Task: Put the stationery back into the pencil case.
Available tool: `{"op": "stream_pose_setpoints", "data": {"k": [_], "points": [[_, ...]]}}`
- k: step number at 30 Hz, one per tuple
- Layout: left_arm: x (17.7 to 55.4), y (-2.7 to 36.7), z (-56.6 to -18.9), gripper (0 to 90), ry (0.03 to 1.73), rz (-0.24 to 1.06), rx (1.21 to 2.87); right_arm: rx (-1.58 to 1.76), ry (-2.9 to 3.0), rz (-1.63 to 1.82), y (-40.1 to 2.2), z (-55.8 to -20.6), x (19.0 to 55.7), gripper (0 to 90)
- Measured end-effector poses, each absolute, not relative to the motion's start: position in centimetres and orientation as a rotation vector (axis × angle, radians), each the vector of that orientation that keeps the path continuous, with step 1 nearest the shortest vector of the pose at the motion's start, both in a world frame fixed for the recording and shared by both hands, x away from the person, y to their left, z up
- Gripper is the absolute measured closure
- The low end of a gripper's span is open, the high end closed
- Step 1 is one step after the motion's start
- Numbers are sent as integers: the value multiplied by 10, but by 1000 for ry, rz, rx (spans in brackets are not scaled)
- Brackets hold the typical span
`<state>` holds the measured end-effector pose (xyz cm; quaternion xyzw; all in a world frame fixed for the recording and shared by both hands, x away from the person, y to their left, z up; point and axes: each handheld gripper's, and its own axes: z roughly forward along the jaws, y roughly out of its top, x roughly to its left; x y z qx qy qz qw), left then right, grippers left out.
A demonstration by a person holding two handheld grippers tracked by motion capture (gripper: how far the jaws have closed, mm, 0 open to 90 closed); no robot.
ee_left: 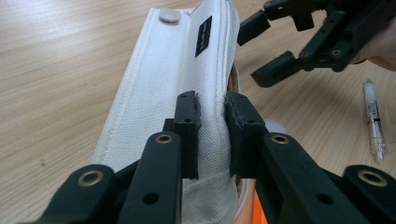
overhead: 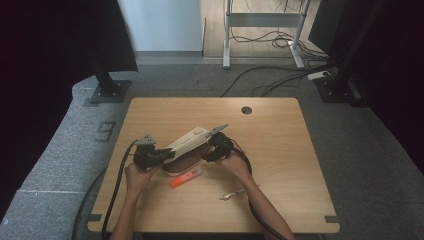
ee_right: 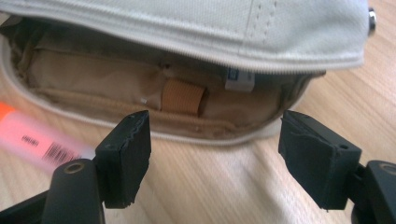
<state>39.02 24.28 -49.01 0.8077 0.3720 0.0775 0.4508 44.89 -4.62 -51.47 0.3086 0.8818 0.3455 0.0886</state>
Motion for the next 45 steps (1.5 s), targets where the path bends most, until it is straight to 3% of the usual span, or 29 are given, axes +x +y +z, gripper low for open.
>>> {"op": "stream_pose_setpoints", "data": {"k": [15,31,45], "points": [[390,243,-491,754,916,185,2001,942,2598,1078,-74,-509,429,199],[390,243,-492,752,910,188,2005,883,2596,1115,-94,-500,403,233],[390,243,-492,751,909,187,2004,868,2589,1150,-121,-499,379,340]]}}
